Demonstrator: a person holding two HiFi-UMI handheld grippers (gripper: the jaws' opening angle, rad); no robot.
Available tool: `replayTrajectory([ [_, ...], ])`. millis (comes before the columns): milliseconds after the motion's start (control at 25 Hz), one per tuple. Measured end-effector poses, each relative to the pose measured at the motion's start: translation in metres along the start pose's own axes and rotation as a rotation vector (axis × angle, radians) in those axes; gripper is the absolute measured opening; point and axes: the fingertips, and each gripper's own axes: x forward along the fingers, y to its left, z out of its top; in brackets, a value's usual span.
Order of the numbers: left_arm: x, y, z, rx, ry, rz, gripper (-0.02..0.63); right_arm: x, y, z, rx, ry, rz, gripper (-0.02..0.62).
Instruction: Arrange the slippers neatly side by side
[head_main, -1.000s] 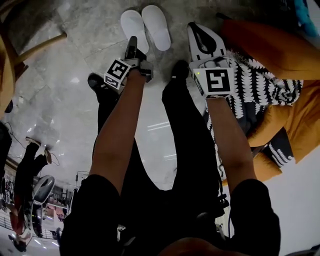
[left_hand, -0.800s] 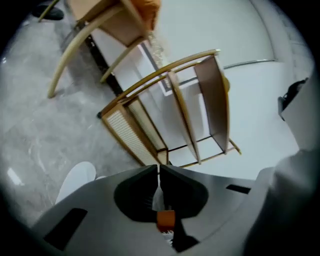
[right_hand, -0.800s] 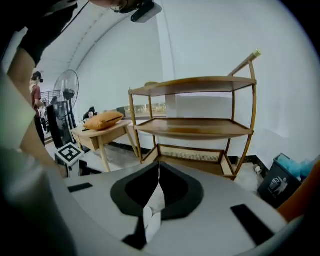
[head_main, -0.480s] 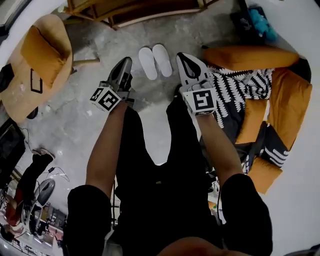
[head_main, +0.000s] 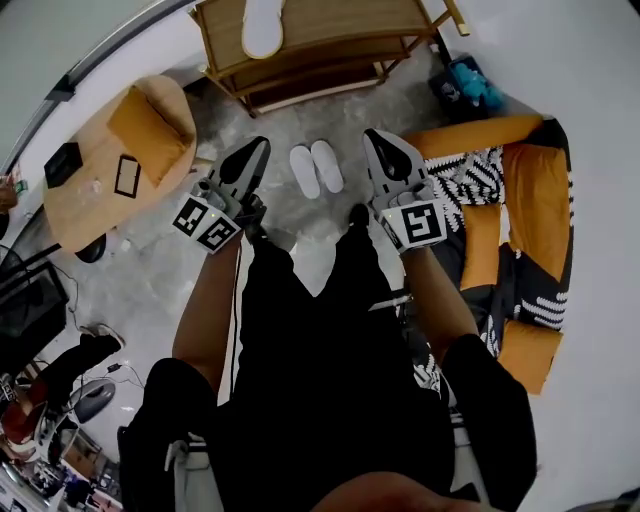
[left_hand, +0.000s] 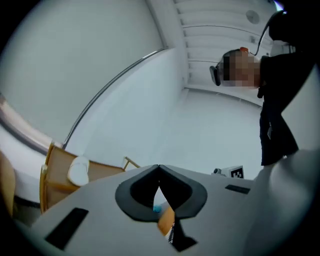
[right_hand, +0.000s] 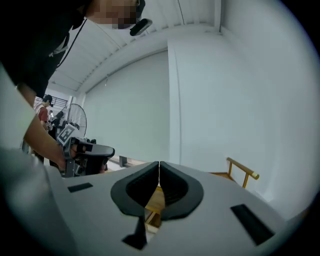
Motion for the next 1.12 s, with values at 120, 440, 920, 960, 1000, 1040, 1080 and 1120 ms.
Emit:
replayTrajectory([
  [120, -0.007, -0.035, 0.051, 0.121, -0.018, -0.034, 0.015, -0.017, 0.007, 0.041, -0.019, -0.020, 0.004, 0.034],
  [440, -0.043, -0.070, 0.139, 0.398, -0.067, 0.151, 0.015, -0.039, -0.002, 0.127, 0.000, -0.045, -0.067, 0.032],
  [920, -0.083, -0.069, 0.163, 0.579, -0.059, 0.429, 0.015, -0.062, 0.020, 0.142, -0.078, -0.107, -0.018, 0.032],
  [960, -0.079, -0.072, 0.162, 0.591, -0.057, 0.433, 0.015, -0.066, 0.018, 0.138, -0.068, -0.106, -0.016, 0.032],
  [1000, -0.073, -0.077, 0.160, 0.604, -0.057, 0.433, 0.015, -0.071, 0.016, 0.133, -0.061, -0.108, -0.009, 0.032],
  [1040, -0.066, -0.084, 0.156, 0.615, -0.059, 0.432, 0.015, -0.076, 0.011, 0.128, -0.055, -0.111, 0.002, 0.032],
  [1080, -0.058, -0.091, 0.153, 0.620, -0.064, 0.431, 0.015, -0.080, 0.006, 0.123, -0.051, -0.115, 0.018, 0.032],
  [1120, -0.050, -0.098, 0.149, 0.619, -0.067, 0.432, 0.015, -0.084, 0.001, 0.118, -0.047, -0.117, 0.037, 0.032],
])
